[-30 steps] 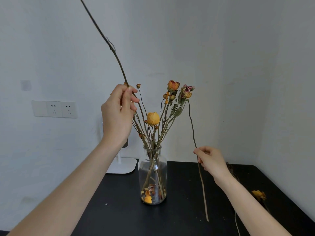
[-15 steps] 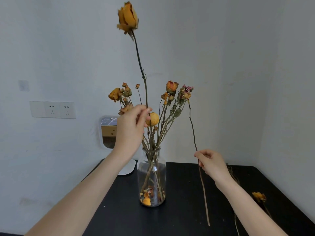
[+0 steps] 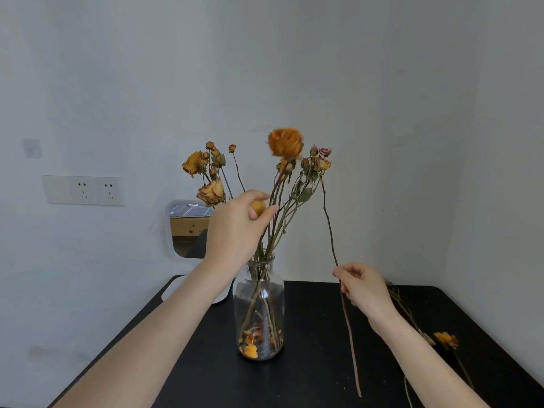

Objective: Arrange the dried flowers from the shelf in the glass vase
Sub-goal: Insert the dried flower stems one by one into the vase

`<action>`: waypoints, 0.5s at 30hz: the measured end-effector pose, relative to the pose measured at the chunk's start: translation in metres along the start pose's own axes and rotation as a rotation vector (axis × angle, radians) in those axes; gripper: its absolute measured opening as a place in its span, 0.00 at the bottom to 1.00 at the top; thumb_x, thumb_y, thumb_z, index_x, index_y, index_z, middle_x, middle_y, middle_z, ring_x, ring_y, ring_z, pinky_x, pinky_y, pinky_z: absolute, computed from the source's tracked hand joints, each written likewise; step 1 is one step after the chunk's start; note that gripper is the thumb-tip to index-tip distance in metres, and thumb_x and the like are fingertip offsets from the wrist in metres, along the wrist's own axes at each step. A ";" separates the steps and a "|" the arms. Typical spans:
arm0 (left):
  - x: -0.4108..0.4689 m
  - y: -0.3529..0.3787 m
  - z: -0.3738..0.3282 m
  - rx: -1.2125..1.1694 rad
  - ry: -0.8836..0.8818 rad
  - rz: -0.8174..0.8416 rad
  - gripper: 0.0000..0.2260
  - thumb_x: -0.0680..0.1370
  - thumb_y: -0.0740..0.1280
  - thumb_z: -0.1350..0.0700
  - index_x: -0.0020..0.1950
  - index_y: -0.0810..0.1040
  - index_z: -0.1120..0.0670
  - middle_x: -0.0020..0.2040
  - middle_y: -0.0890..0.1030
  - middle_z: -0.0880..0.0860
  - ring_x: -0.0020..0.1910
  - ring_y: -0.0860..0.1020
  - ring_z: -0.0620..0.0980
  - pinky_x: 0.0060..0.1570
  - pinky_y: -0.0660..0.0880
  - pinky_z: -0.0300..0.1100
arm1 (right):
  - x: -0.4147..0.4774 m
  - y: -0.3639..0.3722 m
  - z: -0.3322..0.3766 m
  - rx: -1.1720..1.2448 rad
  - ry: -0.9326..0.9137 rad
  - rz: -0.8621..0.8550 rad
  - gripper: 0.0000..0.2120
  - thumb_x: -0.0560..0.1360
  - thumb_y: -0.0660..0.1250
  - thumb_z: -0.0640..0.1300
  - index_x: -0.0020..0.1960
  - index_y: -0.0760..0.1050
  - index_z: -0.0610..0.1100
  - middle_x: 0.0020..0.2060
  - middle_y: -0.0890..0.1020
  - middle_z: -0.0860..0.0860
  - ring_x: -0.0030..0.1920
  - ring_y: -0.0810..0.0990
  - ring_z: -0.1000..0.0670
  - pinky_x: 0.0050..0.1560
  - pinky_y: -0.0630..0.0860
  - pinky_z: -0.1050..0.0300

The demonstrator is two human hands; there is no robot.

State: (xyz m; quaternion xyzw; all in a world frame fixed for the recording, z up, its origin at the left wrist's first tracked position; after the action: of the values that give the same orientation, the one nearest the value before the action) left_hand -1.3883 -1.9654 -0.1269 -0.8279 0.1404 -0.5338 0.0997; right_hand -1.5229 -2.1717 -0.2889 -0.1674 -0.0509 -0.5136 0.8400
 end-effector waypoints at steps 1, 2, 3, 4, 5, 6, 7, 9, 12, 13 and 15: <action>0.002 0.000 -0.004 -0.012 0.012 -0.011 0.10 0.75 0.67 0.50 0.52 0.81 0.52 0.25 0.74 0.48 0.29 0.76 0.43 0.39 0.70 0.29 | 0.000 0.000 0.000 0.002 0.000 0.000 0.04 0.76 0.65 0.44 0.44 0.77 0.45 0.30 0.76 0.49 0.31 0.73 0.54 0.34 0.67 0.64; 0.003 -0.001 -0.008 -0.026 0.023 -0.024 0.09 0.75 0.67 0.50 0.50 0.82 0.53 0.25 0.75 0.48 0.28 0.77 0.45 0.38 0.71 0.30 | 0.000 0.001 -0.001 0.004 0.001 0.000 0.04 0.76 0.65 0.44 0.45 0.77 0.45 0.31 0.76 0.49 0.32 0.74 0.54 0.34 0.68 0.64; 0.005 -0.001 -0.010 -0.038 0.030 -0.037 0.09 0.76 0.66 0.50 0.48 0.82 0.53 0.24 0.75 0.49 0.28 0.77 0.45 0.38 0.71 0.31 | 0.000 0.001 -0.001 0.007 0.002 0.000 0.04 0.76 0.65 0.44 0.45 0.77 0.45 0.31 0.76 0.49 0.32 0.74 0.54 0.34 0.68 0.64; 0.005 0.000 -0.012 -0.044 0.031 -0.046 0.09 0.76 0.66 0.50 0.47 0.83 0.53 0.24 0.75 0.49 0.27 0.77 0.45 0.38 0.71 0.31 | 0.000 0.001 -0.002 0.008 0.003 0.000 0.03 0.76 0.65 0.44 0.45 0.77 0.45 0.31 0.76 0.49 0.32 0.74 0.54 0.34 0.68 0.64; 0.005 0.002 -0.012 -0.045 0.024 -0.043 0.09 0.76 0.66 0.50 0.46 0.83 0.53 0.24 0.76 0.49 0.27 0.77 0.45 0.37 0.72 0.32 | -0.001 0.001 -0.002 0.008 0.004 0.000 0.03 0.76 0.65 0.44 0.45 0.77 0.46 0.31 0.76 0.49 0.32 0.74 0.54 0.34 0.68 0.64; 0.003 0.006 -0.010 -0.040 0.009 -0.024 0.09 0.76 0.66 0.50 0.45 0.83 0.53 0.24 0.76 0.50 0.27 0.77 0.46 0.36 0.73 0.34 | 0.000 0.000 -0.003 0.006 0.005 -0.002 0.03 0.76 0.65 0.44 0.45 0.77 0.46 0.31 0.76 0.49 0.32 0.74 0.54 0.34 0.68 0.64; 0.002 0.012 -0.007 -0.021 -0.011 0.009 0.10 0.76 0.66 0.50 0.44 0.83 0.53 0.24 0.77 0.51 0.27 0.77 0.48 0.36 0.73 0.36 | 0.000 0.000 -0.004 0.003 0.007 -0.004 0.03 0.76 0.65 0.44 0.44 0.77 0.46 0.31 0.76 0.49 0.32 0.74 0.54 0.34 0.68 0.64; -0.003 0.026 0.001 0.048 -0.062 0.108 0.11 0.76 0.66 0.48 0.45 0.83 0.54 0.26 0.78 0.51 0.28 0.78 0.49 0.38 0.75 0.40 | 0.000 -0.001 -0.006 0.000 0.011 -0.006 0.03 0.76 0.65 0.44 0.45 0.77 0.46 0.31 0.76 0.49 0.32 0.74 0.54 0.34 0.68 0.64; -0.011 0.034 0.008 0.114 -0.104 0.145 0.15 0.76 0.65 0.46 0.56 0.81 0.53 0.30 0.81 0.50 0.34 0.80 0.48 0.45 0.76 0.40 | 0.000 -0.002 -0.007 -0.009 0.013 -0.010 0.03 0.76 0.65 0.44 0.44 0.77 0.47 0.31 0.76 0.49 0.33 0.75 0.54 0.34 0.69 0.64; -0.013 0.030 0.005 0.110 -0.086 0.102 0.16 0.76 0.65 0.46 0.59 0.79 0.53 0.30 0.80 0.49 0.34 0.80 0.47 0.46 0.73 0.37 | 0.001 -0.002 -0.007 -0.012 0.013 -0.011 0.03 0.76 0.65 0.44 0.44 0.77 0.46 0.31 0.76 0.49 0.33 0.75 0.54 0.34 0.69 0.64; -0.018 0.022 -0.004 0.082 -0.013 0.007 0.17 0.75 0.66 0.47 0.61 0.77 0.53 0.27 0.79 0.47 0.32 0.79 0.45 0.45 0.71 0.36 | 0.002 -0.003 -0.007 -0.009 0.013 -0.015 0.03 0.76 0.65 0.44 0.45 0.77 0.46 0.30 0.76 0.49 0.32 0.74 0.54 0.34 0.68 0.64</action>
State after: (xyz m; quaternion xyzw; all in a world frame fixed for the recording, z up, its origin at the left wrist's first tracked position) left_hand -1.4015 -1.9798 -0.1475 -0.8262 0.1206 -0.5332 0.1362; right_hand -1.5253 -2.1767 -0.2947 -0.1674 -0.0443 -0.5211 0.8357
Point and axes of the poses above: each hand's wrist, its own x-axis towards the middle knuckle, its own y-axis out of the palm, z = x × y, the point moved 10 cm from there along x, towards the middle knuckle
